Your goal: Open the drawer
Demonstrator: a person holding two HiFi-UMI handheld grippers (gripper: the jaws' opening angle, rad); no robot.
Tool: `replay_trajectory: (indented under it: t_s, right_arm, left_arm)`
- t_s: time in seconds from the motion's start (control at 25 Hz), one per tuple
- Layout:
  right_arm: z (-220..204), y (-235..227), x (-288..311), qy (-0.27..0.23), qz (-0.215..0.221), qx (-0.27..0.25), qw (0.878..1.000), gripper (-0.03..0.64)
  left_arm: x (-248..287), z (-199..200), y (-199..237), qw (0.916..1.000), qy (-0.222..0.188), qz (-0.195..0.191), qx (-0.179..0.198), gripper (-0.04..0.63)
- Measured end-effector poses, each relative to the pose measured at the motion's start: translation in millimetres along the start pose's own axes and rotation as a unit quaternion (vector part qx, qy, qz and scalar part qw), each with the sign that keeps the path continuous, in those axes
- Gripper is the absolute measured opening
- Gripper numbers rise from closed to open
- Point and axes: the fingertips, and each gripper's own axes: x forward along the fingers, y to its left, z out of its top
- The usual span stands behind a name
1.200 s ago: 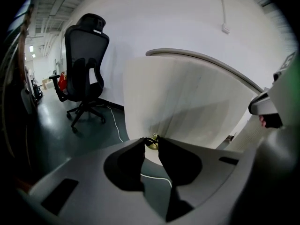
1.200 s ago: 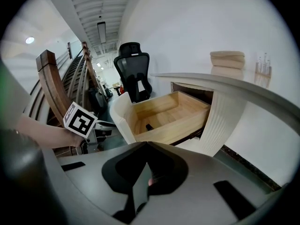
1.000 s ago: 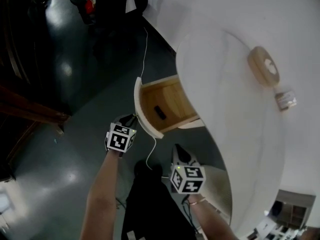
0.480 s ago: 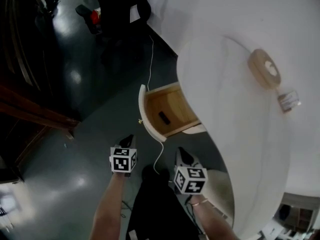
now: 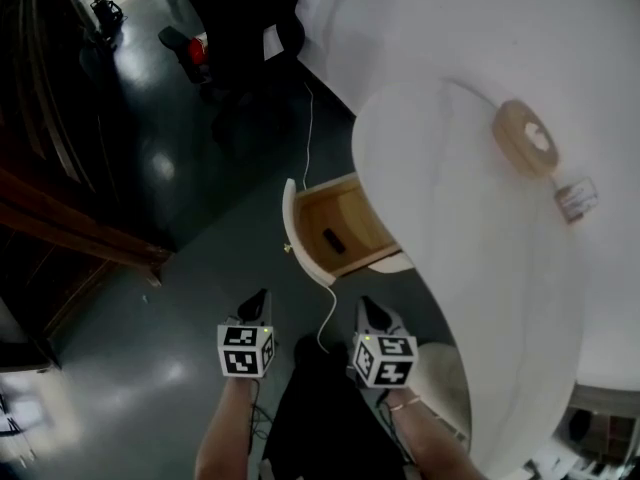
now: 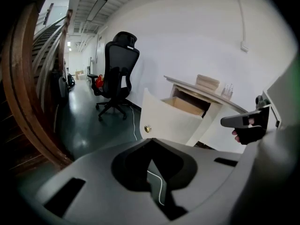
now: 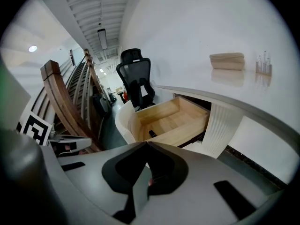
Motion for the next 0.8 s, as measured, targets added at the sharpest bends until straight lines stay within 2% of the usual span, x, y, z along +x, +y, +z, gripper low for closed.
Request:
replay_trajectory:
  t_s: [0.32, 0.8]
  right_arm:
    - [3, 2, -14, -0.008, 0.001, 0.008, 1.000, 0.003]
    - [42, 8, -56, -0.059, 0.018, -0.004, 0.998, 0.003]
  left_arm:
    - [-31, 9, -7, 0.9997, -0.019, 0.003, -0.014, 0.005]
    - [-82, 61, -17, 0.9953, -0.096, 0.013, 0.002, 0.005]
